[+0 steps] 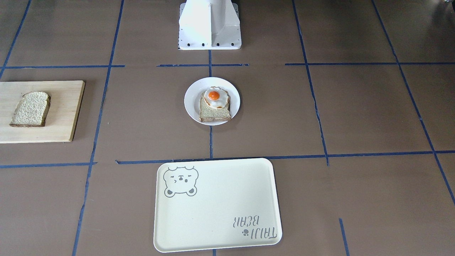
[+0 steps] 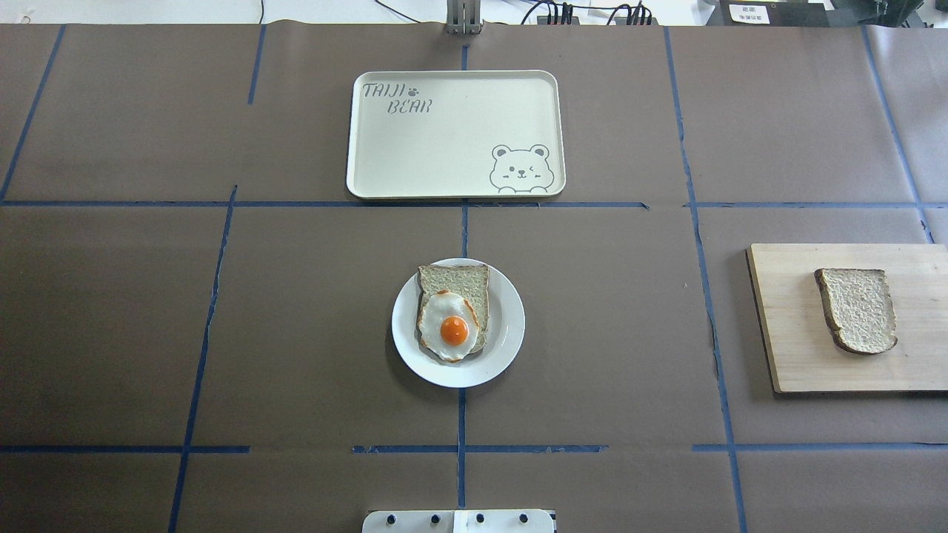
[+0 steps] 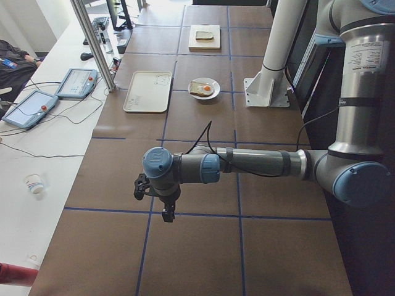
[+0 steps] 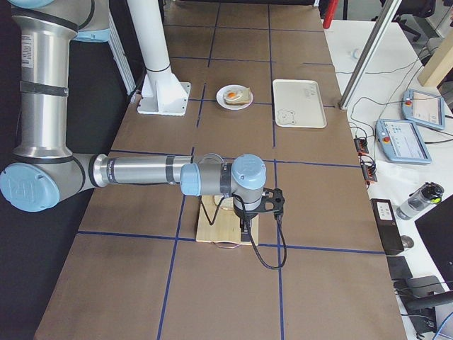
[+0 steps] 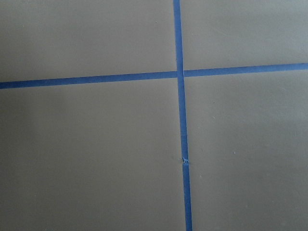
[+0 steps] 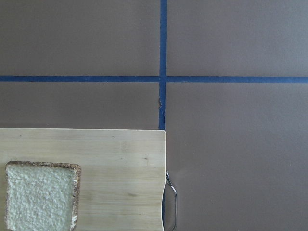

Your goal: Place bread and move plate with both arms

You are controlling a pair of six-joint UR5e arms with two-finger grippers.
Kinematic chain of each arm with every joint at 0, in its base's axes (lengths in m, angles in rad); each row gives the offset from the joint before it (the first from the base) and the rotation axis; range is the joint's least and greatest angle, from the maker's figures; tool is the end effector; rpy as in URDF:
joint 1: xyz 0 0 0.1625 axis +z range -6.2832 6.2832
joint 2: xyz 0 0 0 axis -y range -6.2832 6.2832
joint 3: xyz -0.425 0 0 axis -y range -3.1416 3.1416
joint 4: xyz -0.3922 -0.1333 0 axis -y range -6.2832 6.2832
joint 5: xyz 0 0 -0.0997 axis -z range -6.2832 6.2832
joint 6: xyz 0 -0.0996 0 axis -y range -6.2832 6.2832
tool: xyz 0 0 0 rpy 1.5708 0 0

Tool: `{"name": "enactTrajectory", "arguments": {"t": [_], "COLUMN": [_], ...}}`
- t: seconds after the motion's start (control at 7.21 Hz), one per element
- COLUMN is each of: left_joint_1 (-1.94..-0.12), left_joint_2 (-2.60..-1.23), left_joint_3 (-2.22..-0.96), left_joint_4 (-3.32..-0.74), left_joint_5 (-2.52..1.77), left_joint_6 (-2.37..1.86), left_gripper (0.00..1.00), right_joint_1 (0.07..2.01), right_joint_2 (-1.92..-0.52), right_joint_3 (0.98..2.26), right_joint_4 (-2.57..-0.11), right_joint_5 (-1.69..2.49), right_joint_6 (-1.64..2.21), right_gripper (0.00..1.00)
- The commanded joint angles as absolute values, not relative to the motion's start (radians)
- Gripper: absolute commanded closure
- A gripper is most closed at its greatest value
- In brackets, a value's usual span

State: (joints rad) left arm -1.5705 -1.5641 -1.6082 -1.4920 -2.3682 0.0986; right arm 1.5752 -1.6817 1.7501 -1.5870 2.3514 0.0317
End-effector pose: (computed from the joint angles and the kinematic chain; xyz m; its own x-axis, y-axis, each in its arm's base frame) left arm -0.0619 -0.4854 0.6497 0.6952 0.0643 -0.7160 -0.0691 0.9974 0.0225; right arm 0.0652 -0.4472 0.6236 0.7101 -0.0019 0.7041 -0.0269 0.9992 0.0299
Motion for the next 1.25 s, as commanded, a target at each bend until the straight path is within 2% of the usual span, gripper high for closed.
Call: {"name": "enactTrajectory", "arguments": {"t": [0.0, 1.11], "left_joint_1": [-1.569, -1.569], "left_joint_2": [-1.563, -1.571], "left_joint_3": [-1.608, -1.611], "left_joint_4": [-1.493, -1.493], "left_joint_5": [-2.368, -2.368], "left_joint_6": [0.098, 0.098], "left_gripper": [0.0, 0.0], "right_joint_1": [1.575, 1.572], "right_joint_2": [-1.674, -1.669], "right_joint_3": [1.752, 1.758], "right_joint_4": [-1.598, -1.588], "right_joint_5": [2.361, 2.362], "right_joint_6": [0.032, 0.044], "right_gripper": [0.0, 0.0]}}
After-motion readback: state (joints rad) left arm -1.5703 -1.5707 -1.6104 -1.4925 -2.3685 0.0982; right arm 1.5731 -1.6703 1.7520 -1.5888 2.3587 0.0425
